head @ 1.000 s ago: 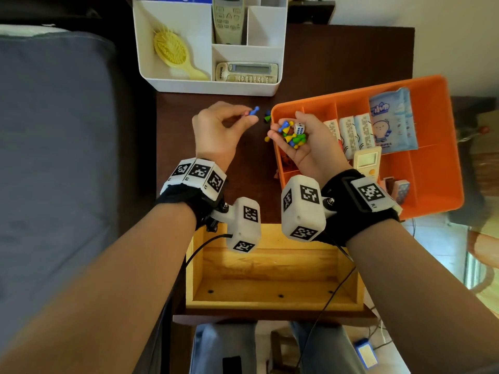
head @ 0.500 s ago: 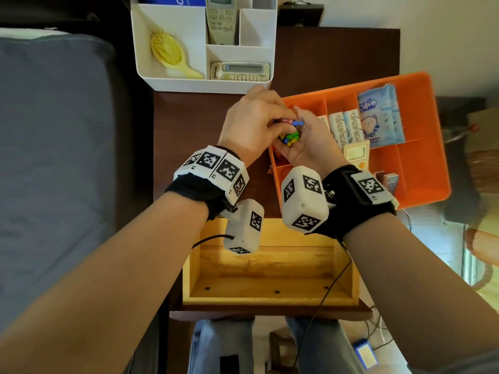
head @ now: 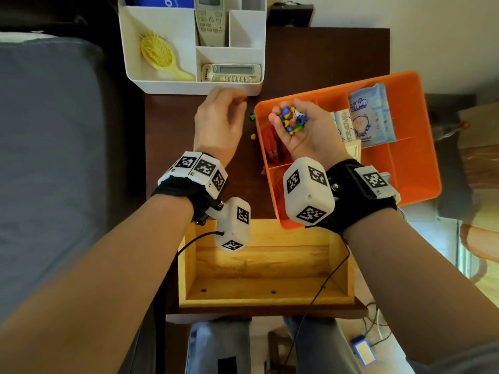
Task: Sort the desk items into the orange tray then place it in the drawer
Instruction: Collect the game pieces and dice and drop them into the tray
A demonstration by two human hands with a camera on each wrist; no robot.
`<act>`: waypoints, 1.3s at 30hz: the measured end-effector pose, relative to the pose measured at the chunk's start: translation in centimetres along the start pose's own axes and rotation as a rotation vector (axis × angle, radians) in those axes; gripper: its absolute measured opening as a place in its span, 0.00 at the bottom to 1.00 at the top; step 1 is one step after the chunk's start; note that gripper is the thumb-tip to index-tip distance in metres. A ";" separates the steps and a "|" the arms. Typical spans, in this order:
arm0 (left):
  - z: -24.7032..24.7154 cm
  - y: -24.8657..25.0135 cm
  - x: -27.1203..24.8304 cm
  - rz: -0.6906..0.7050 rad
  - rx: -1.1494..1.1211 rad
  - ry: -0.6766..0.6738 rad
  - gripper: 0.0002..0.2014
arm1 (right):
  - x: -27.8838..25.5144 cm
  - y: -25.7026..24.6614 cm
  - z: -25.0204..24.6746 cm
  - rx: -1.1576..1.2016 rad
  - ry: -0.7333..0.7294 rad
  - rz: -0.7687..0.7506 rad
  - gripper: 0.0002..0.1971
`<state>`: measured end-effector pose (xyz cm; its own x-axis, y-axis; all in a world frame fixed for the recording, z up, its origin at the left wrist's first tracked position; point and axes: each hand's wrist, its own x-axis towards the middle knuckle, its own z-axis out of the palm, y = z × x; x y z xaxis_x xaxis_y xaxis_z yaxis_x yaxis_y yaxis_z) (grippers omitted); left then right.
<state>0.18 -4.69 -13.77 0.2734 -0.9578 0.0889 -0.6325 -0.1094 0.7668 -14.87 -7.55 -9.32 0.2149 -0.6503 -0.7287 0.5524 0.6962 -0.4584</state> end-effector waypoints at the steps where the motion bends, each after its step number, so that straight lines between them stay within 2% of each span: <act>1: 0.1 -0.4 -0.2 -0.053 0.033 -0.069 0.10 | 0.0 -0.1 -0.1 0.005 -0.003 -0.007 0.10; 5: 0.9 -1.3 -1.5 -0.248 0.120 -0.434 0.14 | -0.4 -0.1 -0.7 0.004 -0.033 -0.010 0.10; 7: 1.4 -1.6 -2.4 -0.279 0.116 -0.564 0.16 | -0.6 0.0 -1.1 -0.002 -0.045 -0.001 0.11; 10: 2.4 -1.7 -3.6 -0.274 0.146 -0.660 0.18 | -1.0 0.1 -1.4 -0.003 -0.067 0.000 0.11; 12: 3.1 -1.8 -4.3 -0.275 0.167 -0.672 0.19 | -1.1 0.1 -1.4 -0.001 -0.069 -0.007 0.11; 19: 4.5 -2.1 -5.5 -0.250 0.150 -0.545 0.15 | -1.3 0.2 -1.7 -0.030 -0.090 -0.008 0.11; 29: 4.1 -2.5 -5.2 -0.300 0.184 -0.471 0.07 | -1.2 0.6 -1.5 -0.095 -0.069 -0.015 0.11; 33: 2.2 -2.3 -4.6 -0.320 0.192 -0.301 0.07 | -1.1 0.9 -1.2 -0.088 -0.038 -0.013 0.10; 39: -0.5 -1.0 -2.0 -0.198 0.094 -0.024 0.08 | -0.5 1.2 -0.2 -0.041 0.017 0.006 0.10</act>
<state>0.58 -2.58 -14.39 0.3818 -0.9213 -0.0735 -0.6334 -0.3187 0.7051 -14.44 -6.36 -9.60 0.2038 -0.6409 -0.7401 0.5173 0.7123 -0.4744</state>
